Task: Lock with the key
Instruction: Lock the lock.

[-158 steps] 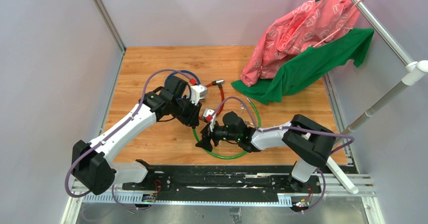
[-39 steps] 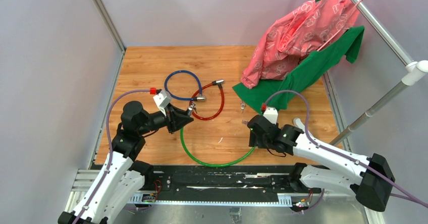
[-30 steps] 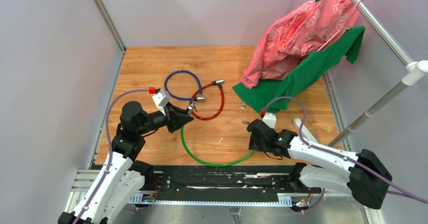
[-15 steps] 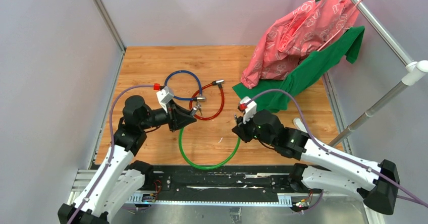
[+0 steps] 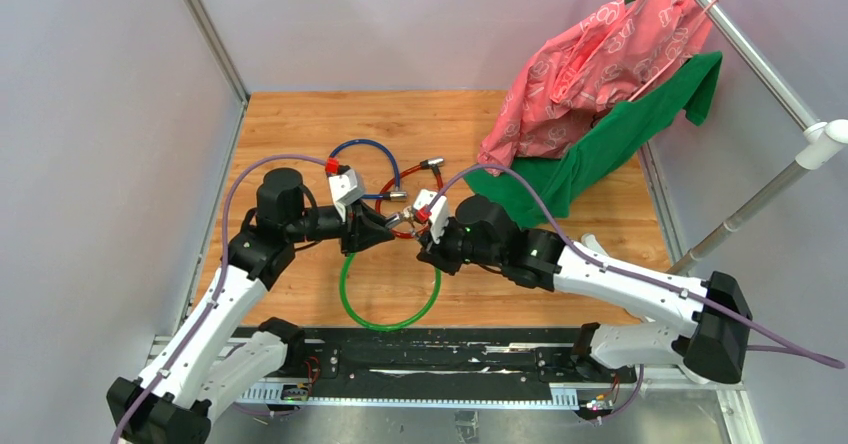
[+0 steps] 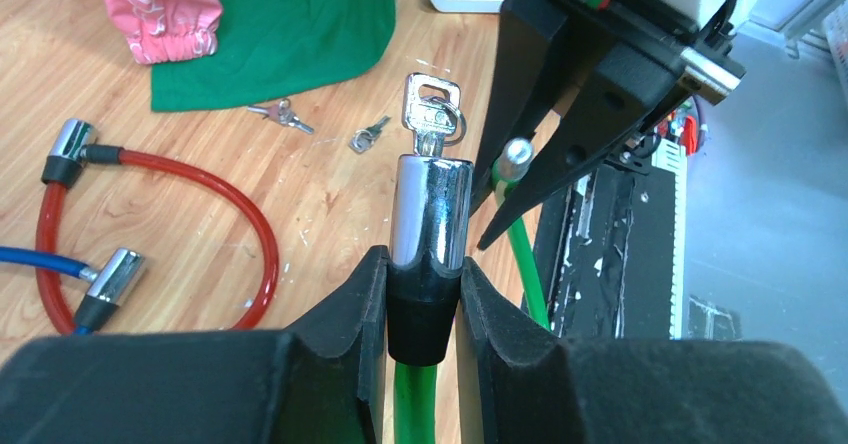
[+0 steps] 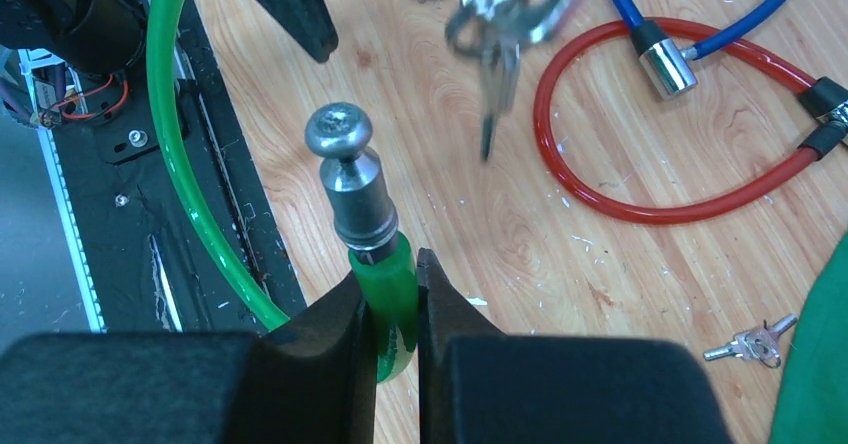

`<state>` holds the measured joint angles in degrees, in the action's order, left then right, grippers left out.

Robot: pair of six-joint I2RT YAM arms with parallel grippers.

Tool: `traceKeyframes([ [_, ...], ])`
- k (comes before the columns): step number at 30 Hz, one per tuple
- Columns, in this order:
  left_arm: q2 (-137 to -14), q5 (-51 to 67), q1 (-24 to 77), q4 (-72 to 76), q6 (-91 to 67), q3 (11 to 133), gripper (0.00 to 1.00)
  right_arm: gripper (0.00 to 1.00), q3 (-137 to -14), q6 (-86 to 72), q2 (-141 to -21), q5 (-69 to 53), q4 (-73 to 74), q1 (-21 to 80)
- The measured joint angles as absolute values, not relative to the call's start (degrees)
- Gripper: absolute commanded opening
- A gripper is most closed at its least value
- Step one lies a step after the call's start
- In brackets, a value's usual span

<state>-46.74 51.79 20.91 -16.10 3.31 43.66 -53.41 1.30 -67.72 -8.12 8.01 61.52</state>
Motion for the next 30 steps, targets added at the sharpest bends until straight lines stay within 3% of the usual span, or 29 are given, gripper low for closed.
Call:
traceKeyframes([
  [21, -47.0, 48.0, 24.7, -14.3, 6.9, 44.8, 0.00, 0.00, -61.9, -1.6, -75.9, 2.1, 13.4, 63.4],
  [30, -47.0, 44.0, 25.7, -12.6, 4.2, 44.8, 0.00, 0.00, -62.5, -1.7, -77.0, -0.9, 12.6, 63.4],
])
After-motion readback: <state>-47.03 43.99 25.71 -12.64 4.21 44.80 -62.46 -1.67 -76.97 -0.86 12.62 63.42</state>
